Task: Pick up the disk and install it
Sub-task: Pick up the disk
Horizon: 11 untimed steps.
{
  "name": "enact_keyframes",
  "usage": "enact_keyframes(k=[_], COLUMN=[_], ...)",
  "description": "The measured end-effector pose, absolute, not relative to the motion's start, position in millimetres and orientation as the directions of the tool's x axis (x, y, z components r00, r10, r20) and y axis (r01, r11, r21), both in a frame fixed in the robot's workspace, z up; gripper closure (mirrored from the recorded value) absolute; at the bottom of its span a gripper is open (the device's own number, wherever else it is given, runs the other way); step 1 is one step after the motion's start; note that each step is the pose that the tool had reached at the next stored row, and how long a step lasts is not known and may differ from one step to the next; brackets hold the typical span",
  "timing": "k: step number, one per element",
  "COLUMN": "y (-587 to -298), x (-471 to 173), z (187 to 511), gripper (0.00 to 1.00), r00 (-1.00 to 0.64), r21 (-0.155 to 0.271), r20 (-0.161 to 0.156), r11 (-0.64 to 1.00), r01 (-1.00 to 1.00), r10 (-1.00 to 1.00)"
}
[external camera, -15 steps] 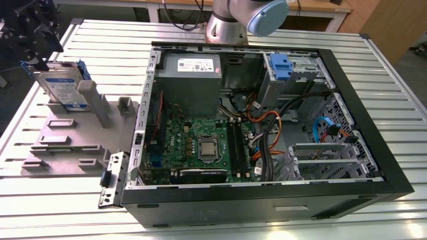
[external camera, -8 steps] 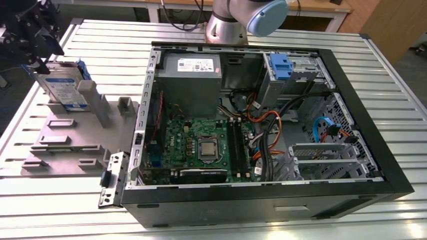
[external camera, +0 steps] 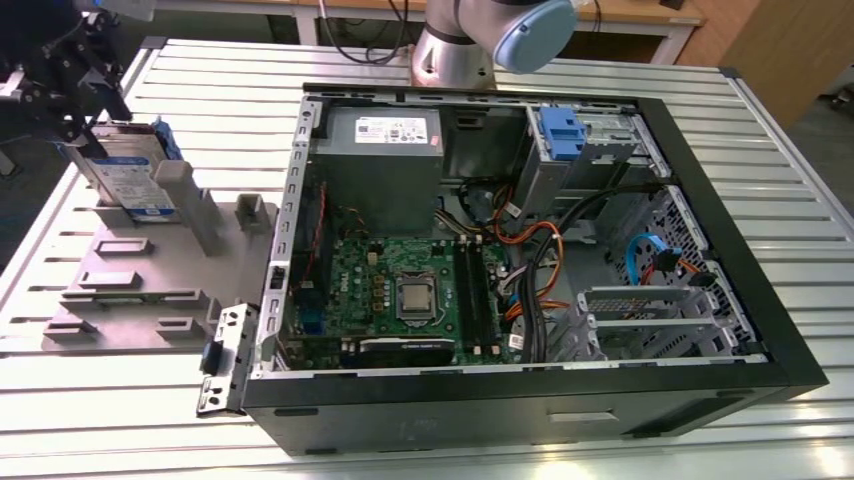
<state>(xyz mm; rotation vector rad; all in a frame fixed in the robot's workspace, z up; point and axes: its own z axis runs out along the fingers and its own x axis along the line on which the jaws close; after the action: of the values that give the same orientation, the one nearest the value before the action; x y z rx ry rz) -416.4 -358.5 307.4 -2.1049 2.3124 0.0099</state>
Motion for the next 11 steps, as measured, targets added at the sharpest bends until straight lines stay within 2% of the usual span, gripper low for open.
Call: enact_keyframes(k=[11], y=[-359], x=[-416], z=[295], gripper=[0.35], r00=[-0.031], r21=[-0.005], r20=[-0.015], r11=[0.031], r01=[-1.000], r10=[-0.999])
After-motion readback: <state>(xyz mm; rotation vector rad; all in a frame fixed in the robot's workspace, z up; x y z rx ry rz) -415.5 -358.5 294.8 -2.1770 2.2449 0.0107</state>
